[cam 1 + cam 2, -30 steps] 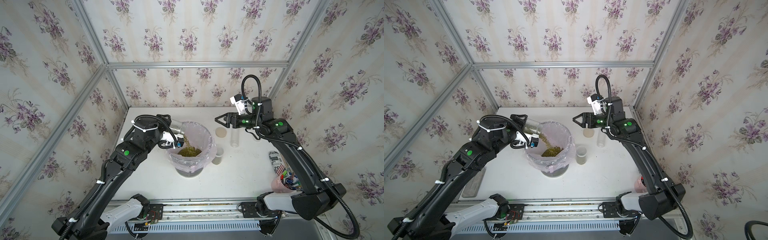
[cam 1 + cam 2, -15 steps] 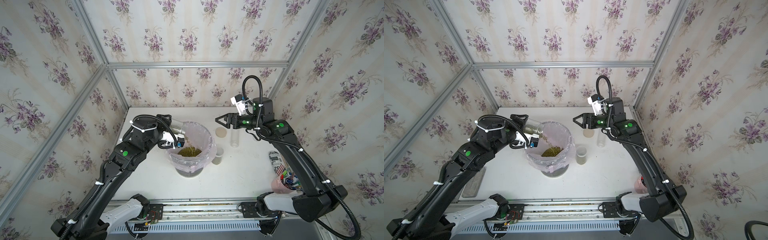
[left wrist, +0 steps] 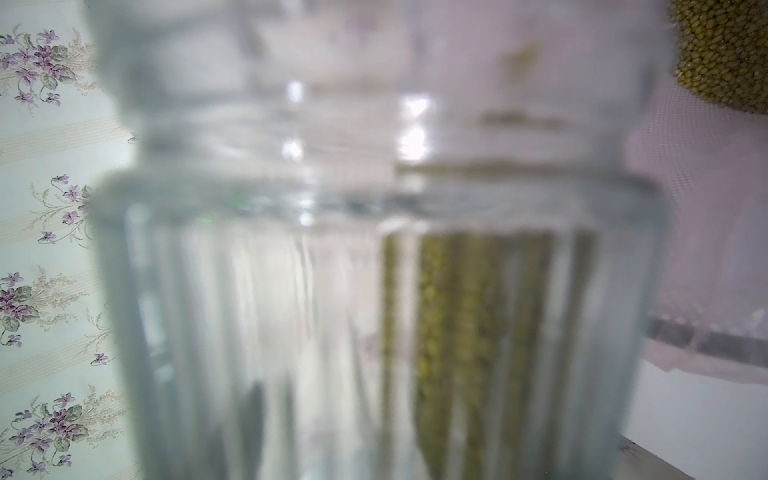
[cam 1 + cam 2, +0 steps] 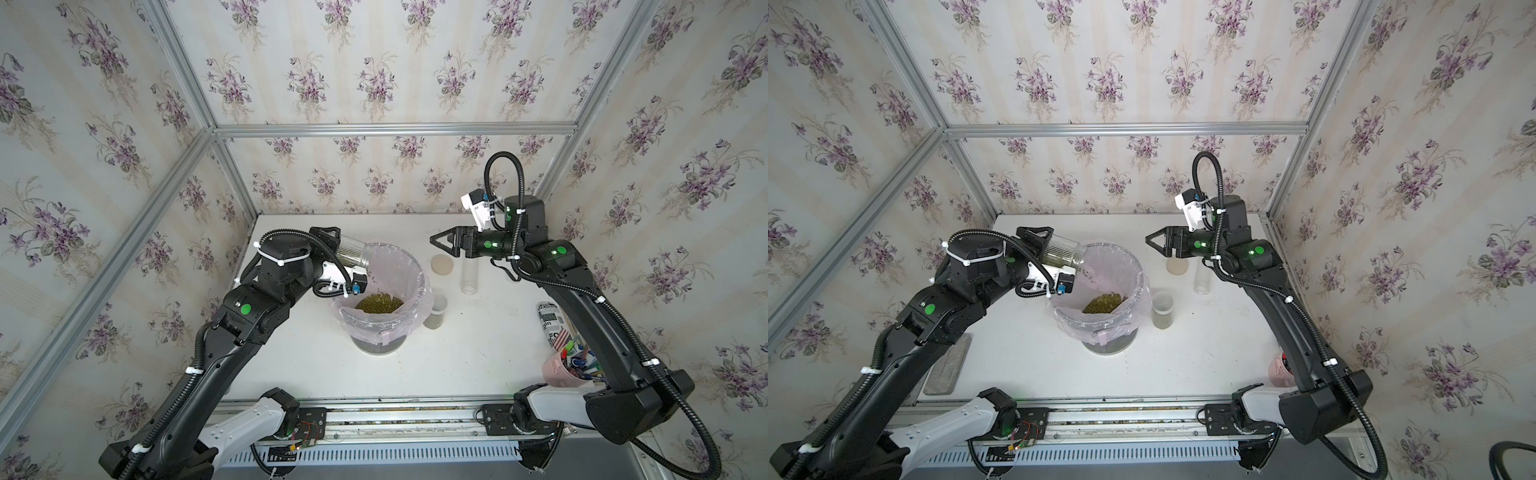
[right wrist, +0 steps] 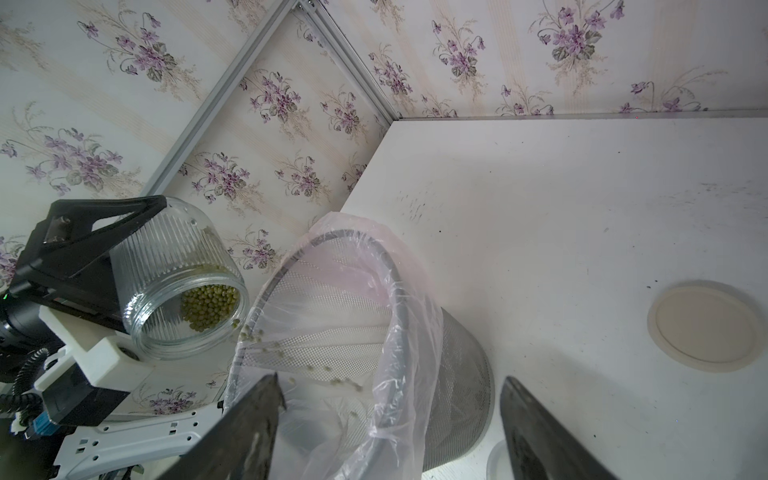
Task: Empty moldy mung beans from jars
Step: Pour the moldy mung beans from the jar into the trash bin.
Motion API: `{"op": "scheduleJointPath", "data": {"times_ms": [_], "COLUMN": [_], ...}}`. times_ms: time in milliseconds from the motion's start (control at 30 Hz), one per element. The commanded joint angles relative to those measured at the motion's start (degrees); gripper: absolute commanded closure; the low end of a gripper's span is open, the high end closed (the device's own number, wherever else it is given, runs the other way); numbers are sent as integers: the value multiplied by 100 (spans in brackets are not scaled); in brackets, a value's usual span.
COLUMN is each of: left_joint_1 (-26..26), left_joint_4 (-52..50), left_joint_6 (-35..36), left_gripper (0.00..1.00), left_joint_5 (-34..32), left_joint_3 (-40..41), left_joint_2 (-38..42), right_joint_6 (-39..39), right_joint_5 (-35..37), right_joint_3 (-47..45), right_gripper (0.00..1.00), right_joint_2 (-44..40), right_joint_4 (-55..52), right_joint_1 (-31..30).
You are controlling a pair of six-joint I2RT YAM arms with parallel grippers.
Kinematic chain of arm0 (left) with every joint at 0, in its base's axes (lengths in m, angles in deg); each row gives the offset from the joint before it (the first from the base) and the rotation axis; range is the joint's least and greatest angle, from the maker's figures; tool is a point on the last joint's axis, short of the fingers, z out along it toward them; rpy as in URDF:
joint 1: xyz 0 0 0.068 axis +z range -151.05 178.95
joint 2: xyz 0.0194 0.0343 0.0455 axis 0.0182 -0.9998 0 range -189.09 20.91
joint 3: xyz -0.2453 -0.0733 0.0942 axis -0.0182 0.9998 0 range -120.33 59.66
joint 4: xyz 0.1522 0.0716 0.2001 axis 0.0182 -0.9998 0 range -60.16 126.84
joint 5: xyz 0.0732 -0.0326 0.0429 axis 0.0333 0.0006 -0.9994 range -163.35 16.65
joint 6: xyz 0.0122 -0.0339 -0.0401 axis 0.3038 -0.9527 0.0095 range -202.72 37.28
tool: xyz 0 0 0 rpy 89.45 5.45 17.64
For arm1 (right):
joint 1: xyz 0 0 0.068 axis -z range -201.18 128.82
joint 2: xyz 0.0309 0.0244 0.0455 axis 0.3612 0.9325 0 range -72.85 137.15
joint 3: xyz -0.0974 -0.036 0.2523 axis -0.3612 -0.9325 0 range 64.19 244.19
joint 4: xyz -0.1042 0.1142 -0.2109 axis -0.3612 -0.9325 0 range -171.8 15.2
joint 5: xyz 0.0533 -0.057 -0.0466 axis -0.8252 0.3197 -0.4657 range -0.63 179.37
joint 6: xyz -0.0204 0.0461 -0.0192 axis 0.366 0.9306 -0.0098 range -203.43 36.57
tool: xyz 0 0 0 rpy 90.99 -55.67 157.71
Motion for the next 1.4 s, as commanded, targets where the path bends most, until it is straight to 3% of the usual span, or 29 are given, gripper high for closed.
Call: {"op": "scheduleJointPath", "data": {"times_ms": [0, 900, 1167, 1367], "left_joint_1": [14, -108, -106, -104], "left_joint_4": [368, 340, 339, 330], "left_joint_6": [192, 802, 388, 490], "left_gripper": [100, 100, 100, 100], "left_joint_5": [147, -458, 45, -38], "left_joint_3": [-63, -40, -170, -181], "left_joint_2": [-12, -183, -70, -117], "right_joint_6": [39, 83, 67, 52], "right_joint_5": [-48, -88, -66, -62], "right_joint_3": [-48, -95, -99, -77], "right_gripper": [19, 19, 19, 19], "right_joint_2": [-47, -52, -70, -80], "right_joint_4": [174, 241, 215, 206], "right_joint_1": [0, 0, -1, -1]}}
